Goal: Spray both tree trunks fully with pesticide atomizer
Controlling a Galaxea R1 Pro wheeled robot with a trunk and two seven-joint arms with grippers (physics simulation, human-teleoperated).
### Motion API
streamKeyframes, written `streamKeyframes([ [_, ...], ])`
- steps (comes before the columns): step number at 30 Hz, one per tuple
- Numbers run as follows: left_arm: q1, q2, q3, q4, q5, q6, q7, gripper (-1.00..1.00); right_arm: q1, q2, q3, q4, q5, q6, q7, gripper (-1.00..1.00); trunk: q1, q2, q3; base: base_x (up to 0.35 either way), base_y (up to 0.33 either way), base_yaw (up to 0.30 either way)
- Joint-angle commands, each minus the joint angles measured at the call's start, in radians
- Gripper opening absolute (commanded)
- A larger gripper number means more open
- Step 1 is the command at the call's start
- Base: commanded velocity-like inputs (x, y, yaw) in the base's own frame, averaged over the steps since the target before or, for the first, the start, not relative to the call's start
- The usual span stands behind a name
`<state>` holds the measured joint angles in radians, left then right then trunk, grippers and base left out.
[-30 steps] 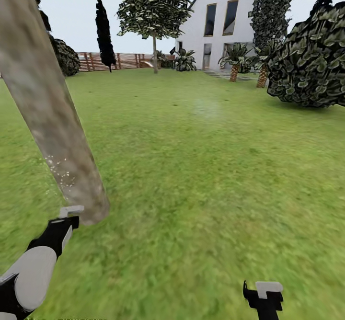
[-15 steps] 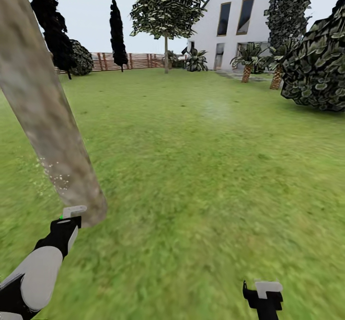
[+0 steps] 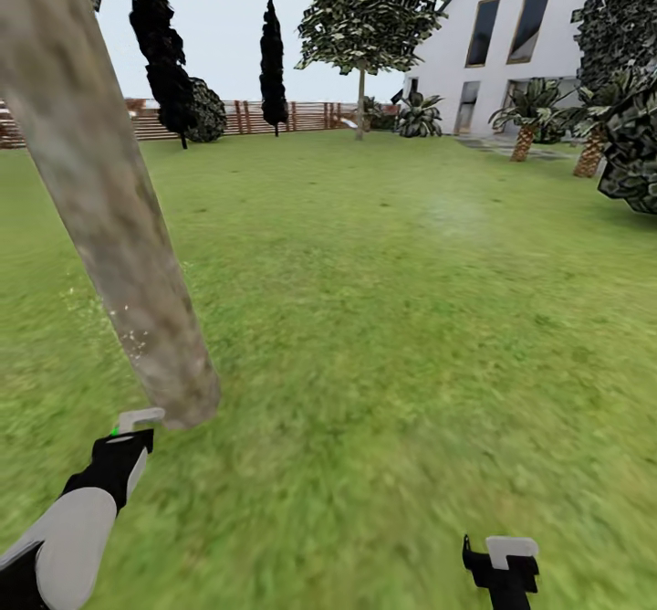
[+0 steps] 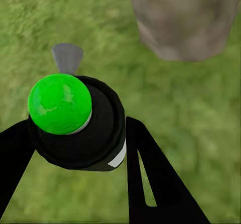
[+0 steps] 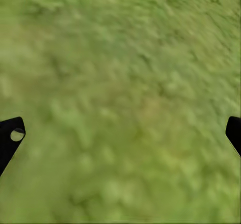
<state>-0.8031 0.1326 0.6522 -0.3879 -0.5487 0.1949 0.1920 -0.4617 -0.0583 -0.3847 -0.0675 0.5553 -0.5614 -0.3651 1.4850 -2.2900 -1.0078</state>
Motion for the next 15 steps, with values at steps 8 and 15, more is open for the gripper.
streamKeyframes([
  [8,0.001,0.001,0.039,0.000,-0.002,0.000,0.000,-1.00,0.000,0.000,0.000,0.000,0.000,0.000,0.000,1.00,0.000,0.000,0.000,0.236,-0.198,0.051],
  [15,0.002,0.000,0.041,0.000,-0.001,0.000,0.000,-1.00,0.000,-0.001,0.000,0.000,0.000,-0.001,-0.003,1.00,0.000,0.000,0.000,0.220,-0.203,0.146],
])
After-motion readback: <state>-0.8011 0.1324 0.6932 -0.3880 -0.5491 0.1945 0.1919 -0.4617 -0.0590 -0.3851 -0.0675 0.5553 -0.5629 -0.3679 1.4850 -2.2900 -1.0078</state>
